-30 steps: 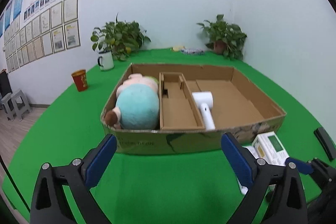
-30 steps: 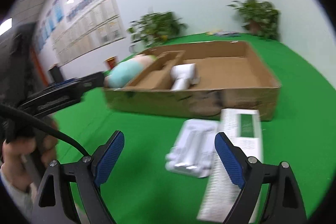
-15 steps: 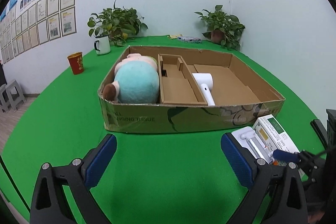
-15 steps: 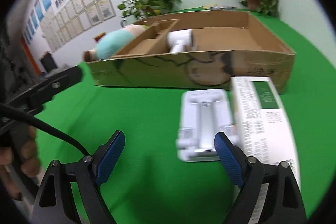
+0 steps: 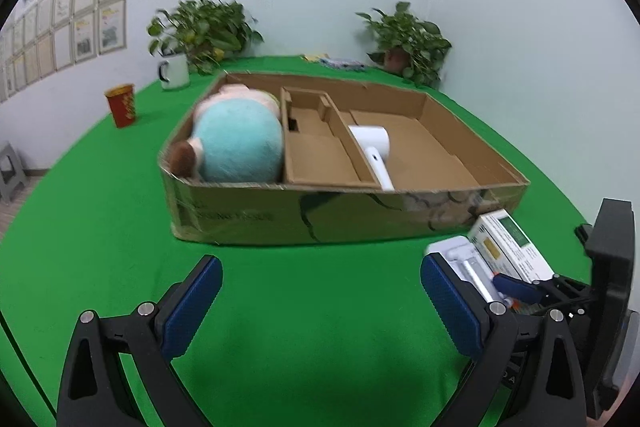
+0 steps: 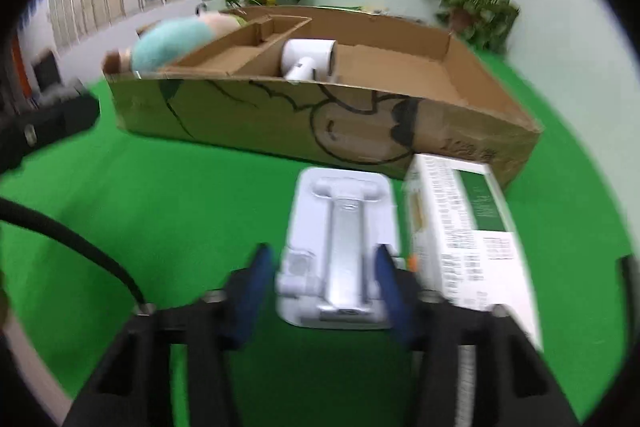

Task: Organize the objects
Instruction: 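Withdraw the right tool from the box toward the white phone stand, then grasp the white phone stand with the right gripper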

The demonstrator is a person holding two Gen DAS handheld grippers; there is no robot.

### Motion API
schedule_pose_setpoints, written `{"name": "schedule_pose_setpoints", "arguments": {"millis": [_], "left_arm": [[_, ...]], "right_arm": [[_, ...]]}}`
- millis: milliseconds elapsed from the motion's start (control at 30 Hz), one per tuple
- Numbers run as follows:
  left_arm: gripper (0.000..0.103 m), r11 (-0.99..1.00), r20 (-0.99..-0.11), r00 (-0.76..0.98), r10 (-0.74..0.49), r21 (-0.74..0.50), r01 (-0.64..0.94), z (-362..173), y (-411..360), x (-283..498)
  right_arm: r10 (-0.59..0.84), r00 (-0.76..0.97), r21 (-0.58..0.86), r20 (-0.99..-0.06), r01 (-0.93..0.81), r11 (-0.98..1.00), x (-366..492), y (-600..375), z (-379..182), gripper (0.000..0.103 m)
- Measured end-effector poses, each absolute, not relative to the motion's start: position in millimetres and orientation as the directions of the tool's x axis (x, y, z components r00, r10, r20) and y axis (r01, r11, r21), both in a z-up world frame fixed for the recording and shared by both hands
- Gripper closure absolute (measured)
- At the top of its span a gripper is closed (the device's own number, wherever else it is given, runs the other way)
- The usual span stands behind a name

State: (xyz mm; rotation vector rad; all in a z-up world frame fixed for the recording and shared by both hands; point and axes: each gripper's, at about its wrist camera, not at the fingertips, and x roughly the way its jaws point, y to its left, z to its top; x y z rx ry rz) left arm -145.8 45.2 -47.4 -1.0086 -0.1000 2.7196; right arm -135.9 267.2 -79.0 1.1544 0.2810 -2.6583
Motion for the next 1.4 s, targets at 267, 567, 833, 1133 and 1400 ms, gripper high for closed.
{"name": "schedule_pose_setpoints", "arguments": {"millis": [267,567,833,1133,1400], "left_arm": [[0.003,-0.873,-0.689,-0.535,0.488,-0.379,-0.308,-79.5,48.4,-152.3],[0.007,-0.832,-0.685,-0.474,0.553,-0.486,-0.269,-93.5,53.0,-177.4],[0.007,-0.844,-0.696,-0.481,0.534,-0.469,-0.259,-93.3,40.7,-178.3],[0.007,-0.758,-0.682,-0.330,0.652,-0.576,-0.306,-105.9,59.8,-177.1],[0.017,-0.722,-0.667,-0.278,0.691,-0.617,-0.314,-108.7,76.6,-178.1]], "right_arm": [[-0.358,-0.635,0.100,-0.684,0.404,-0.909,-82.5,265.7,-59.3,0.017],[-0.284,-0.613,0.104,-0.737,0.313,-0.944,-106.3,257.0,-73.7,0.009],[-0.199,-0.625,0.048,-0.755,0.250,-0.967,-111.8,254.6,-83.4,0.034],[-0.370,-0.599,0.146,-0.710,0.388,-0.910,-75.1,276.7,-80.7,0.025],[-0.347,-0.620,0.093,-0.704,0.404,-0.910,-74.2,264.1,-77.1,0.019]]}}
